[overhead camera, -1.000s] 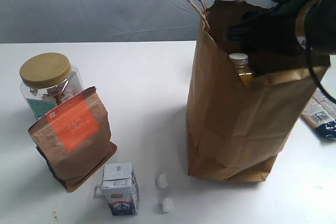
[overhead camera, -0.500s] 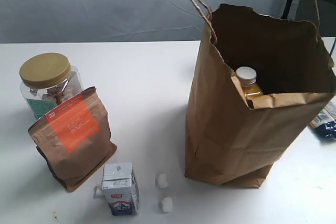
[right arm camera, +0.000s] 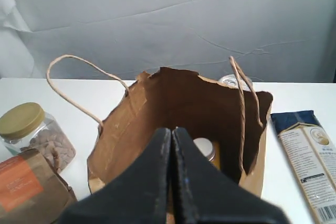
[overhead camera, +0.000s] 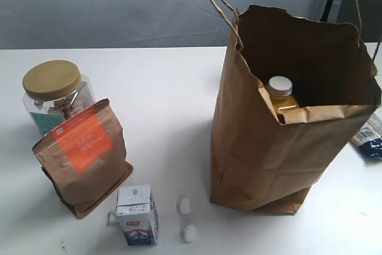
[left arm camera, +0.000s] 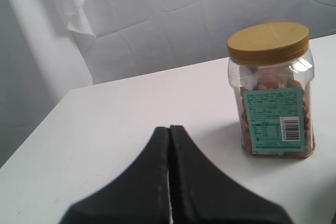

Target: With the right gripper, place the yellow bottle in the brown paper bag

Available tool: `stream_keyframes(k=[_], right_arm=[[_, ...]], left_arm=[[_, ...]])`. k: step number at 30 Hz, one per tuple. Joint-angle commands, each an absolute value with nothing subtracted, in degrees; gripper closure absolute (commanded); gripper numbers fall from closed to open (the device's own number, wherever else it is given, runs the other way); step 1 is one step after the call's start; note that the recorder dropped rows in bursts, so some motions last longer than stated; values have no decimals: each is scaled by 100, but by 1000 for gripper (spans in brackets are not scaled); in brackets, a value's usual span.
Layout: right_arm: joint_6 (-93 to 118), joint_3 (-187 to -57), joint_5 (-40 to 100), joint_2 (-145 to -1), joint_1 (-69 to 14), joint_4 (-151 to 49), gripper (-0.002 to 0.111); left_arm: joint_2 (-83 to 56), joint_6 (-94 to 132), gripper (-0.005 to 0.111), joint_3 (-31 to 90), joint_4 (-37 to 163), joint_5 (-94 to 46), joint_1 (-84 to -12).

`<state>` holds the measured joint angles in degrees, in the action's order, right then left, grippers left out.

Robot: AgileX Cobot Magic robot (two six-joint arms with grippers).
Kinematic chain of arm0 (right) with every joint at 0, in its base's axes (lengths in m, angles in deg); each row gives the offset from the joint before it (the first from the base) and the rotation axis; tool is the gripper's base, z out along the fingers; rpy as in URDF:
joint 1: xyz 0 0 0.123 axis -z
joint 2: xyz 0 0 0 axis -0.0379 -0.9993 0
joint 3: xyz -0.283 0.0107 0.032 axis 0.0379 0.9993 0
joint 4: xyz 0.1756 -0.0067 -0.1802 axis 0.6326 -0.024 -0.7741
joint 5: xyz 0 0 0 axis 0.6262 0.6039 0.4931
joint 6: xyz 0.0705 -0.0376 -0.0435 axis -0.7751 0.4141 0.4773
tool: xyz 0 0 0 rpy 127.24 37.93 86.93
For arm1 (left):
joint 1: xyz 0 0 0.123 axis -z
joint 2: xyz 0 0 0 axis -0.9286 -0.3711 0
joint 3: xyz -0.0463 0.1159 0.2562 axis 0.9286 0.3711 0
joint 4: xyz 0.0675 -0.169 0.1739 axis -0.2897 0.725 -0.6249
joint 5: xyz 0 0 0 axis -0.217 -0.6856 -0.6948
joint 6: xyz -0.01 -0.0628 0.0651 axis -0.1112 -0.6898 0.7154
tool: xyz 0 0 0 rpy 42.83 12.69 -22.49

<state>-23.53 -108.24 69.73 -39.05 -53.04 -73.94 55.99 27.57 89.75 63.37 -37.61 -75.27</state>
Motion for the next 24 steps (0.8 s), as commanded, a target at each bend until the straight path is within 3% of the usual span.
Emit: stream_keyframes(k=[1, 19, 24], right_arm=[[-2279, -9877, 6431, -3218, -5158, -7115, 108], [-477, -6401, 4364, -602, -2430, -5345, 108], [914, -5706, 4009, -134, -2138, -4980, 108]], left_arm=[[5624, 2745, 107, 8992, 6337, -3728, -7493], [5624, 2745, 107, 8992, 6337, -3728, -7493], [5624, 2745, 107, 8992, 6337, -3728, -7493]])
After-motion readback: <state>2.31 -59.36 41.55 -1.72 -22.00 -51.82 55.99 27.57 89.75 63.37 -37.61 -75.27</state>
